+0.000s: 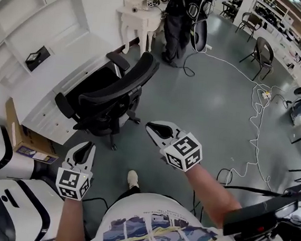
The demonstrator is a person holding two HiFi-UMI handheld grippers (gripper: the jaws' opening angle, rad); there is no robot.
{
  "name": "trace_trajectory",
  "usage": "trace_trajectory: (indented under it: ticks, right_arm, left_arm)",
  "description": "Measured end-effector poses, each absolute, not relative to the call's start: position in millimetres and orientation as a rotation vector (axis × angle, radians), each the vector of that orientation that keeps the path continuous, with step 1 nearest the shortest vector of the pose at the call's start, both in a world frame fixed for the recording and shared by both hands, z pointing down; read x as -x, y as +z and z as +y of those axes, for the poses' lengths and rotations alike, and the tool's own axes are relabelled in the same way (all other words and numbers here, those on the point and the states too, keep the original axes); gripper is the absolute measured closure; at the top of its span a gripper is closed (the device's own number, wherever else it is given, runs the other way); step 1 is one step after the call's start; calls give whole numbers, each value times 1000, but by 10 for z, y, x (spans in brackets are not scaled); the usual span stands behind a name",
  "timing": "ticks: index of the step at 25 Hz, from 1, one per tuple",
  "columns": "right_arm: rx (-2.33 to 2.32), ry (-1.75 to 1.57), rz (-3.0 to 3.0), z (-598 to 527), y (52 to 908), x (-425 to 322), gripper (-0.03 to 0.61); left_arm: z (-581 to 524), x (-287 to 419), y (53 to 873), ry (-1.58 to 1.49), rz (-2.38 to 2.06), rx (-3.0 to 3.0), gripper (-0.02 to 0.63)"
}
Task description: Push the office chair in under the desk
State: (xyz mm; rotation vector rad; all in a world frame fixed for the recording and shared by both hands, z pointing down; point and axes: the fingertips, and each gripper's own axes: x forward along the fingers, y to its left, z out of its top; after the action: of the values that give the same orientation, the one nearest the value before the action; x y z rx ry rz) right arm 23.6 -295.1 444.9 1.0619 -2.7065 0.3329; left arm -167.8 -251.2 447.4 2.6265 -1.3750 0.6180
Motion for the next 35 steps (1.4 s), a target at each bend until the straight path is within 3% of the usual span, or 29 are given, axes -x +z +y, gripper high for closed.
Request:
trace_trajectory:
  ticks: [5, 16, 28, 35]
  right_arm:
    - [-1014, 351, -2707, -2529, 4444, -365, 548]
    - [-871, 340, -2742, -1691, 4499, -587, 552]
    - [-805, 310, -2754, -1197, 4437, -427, 554]
    - [-794, 320, -2750, -939, 4399, -110, 554]
  left_arm:
    - [-2114, 1299, 4474, 585, -1285, -2628, 597]
    - [-1098, 727, 4429, 573, -1201, -2606, 600]
    - [-639, 586, 4310, 569, -1097, -2652, 601]
    - [-405, 886, 4180, 542, -1089, -2656, 601]
